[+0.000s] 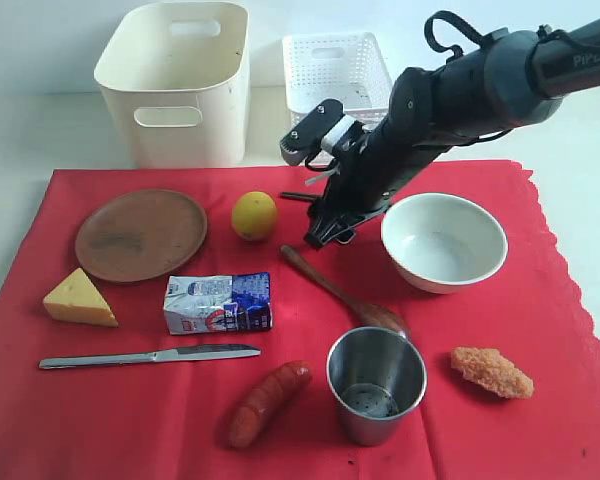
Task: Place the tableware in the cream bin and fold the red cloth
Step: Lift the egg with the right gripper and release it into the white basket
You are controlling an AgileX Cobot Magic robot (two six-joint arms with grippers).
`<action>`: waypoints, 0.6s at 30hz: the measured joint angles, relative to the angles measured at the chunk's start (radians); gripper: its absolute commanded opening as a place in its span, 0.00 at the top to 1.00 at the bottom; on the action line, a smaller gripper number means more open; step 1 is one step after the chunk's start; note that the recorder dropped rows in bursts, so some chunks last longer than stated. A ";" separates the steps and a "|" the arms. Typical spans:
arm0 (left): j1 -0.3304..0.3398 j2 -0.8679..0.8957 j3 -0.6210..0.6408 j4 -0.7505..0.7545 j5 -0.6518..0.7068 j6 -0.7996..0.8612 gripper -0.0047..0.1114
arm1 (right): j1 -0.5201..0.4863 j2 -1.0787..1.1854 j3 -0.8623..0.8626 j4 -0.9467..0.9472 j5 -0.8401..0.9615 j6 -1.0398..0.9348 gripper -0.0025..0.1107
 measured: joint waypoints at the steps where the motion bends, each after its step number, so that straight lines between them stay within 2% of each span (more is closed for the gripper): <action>1: 0.000 0.000 0.000 0.000 0.000 0.000 0.95 | 0.000 0.000 0.000 0.000 0.000 -0.002 0.96; 2: 0.000 0.000 0.000 0.000 0.000 0.000 0.95 | 0.000 0.000 0.000 0.000 -0.002 -0.002 0.98; 18: 0.000 0.000 0.000 0.000 0.000 0.000 0.95 | 0.000 -0.162 0.000 0.000 0.000 0.050 0.98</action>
